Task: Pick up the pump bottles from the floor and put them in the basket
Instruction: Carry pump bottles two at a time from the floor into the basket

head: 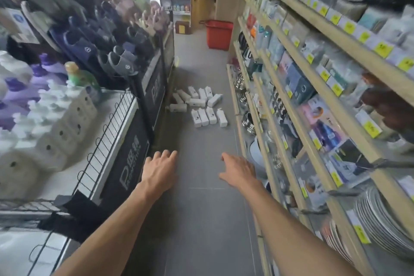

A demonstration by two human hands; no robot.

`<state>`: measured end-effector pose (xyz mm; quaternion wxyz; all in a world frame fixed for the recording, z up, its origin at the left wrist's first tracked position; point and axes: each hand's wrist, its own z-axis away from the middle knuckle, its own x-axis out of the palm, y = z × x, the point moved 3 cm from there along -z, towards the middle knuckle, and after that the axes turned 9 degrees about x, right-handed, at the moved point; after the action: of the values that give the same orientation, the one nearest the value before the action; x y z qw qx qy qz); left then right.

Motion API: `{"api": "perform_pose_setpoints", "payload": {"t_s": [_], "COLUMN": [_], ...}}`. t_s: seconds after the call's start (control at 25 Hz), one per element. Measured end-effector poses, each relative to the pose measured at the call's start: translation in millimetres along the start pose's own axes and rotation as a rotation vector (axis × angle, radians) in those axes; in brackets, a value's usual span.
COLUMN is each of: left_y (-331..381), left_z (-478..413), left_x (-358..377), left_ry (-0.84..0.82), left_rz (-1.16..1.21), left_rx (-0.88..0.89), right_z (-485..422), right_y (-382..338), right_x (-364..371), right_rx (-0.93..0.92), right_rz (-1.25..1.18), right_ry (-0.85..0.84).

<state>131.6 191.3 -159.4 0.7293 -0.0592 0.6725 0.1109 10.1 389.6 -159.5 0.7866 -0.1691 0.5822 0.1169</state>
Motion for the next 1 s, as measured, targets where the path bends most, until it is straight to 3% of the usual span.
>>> {"api": "perform_pose_setpoints", "payload": {"t_s": [0.32,1.0], "left_y": [-35.0,-56.8], "left_z": [-121.3,-379.5], "left_x": [-0.5,-27.8], "left_ry": [-0.011,-0.048], "left_rz": [-0.039,-0.038], "left_rx": [0.077,0.046], "right_z": [-109.2,-370.6], "right_y": [-12.5,7.5], "right_x": [-33.8,-103.1], "right_rx": [0.044,0.022], "right_rz": [-0.078,-0.08], "right_ry": [0.027,-0.002]}}
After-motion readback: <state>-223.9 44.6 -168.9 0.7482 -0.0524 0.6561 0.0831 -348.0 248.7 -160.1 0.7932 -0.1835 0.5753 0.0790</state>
